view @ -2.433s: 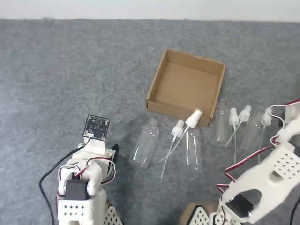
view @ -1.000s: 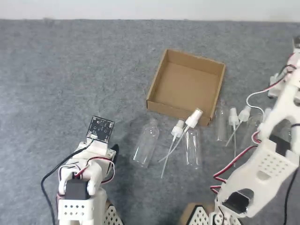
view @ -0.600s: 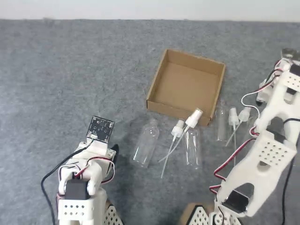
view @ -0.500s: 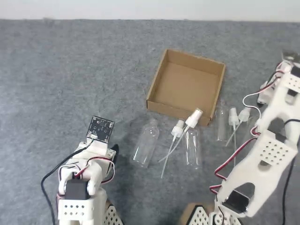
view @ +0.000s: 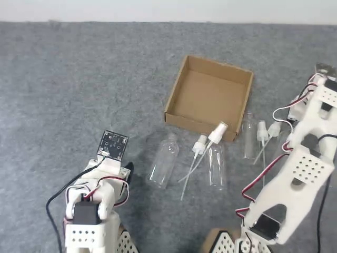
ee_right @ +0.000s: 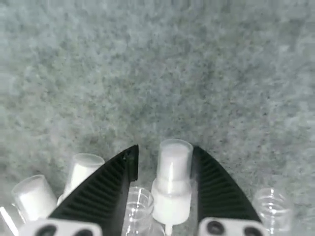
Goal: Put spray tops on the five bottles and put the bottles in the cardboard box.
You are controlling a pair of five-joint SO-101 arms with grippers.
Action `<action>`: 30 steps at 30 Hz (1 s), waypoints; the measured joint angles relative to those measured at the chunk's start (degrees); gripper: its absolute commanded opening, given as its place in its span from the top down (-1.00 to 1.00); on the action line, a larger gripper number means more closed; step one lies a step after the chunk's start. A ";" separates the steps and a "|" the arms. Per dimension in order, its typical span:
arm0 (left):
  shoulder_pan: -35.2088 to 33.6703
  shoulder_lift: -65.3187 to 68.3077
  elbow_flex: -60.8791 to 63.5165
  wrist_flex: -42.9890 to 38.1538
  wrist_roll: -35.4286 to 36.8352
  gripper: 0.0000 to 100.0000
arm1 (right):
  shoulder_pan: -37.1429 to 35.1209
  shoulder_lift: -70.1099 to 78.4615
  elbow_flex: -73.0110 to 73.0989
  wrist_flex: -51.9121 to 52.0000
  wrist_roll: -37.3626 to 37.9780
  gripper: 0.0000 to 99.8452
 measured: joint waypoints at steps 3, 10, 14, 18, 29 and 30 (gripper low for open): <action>0.00 0.00 0.00 0.00 0.00 0.64 | 0.09 0.00 -0.53 -0.18 0.00 0.99; 0.00 0.00 0.00 0.00 0.00 0.64 | 0.18 0.00 -2.11 -0.18 0.00 0.97; 0.00 0.00 0.00 0.00 0.00 0.64 | 0.18 0.09 -6.77 0.44 -0.09 0.97; 0.00 0.00 0.00 0.00 0.00 0.64 | -0.70 -0.35 -17.32 6.07 -0.35 0.97; 0.00 0.00 0.00 0.00 0.00 0.64 | -19.43 -9.67 -43.78 21.71 -2.20 0.98; -0.44 0.00 0.00 0.00 0.00 0.64 | -21.45 -10.37 -43.87 21.71 -3.08 0.98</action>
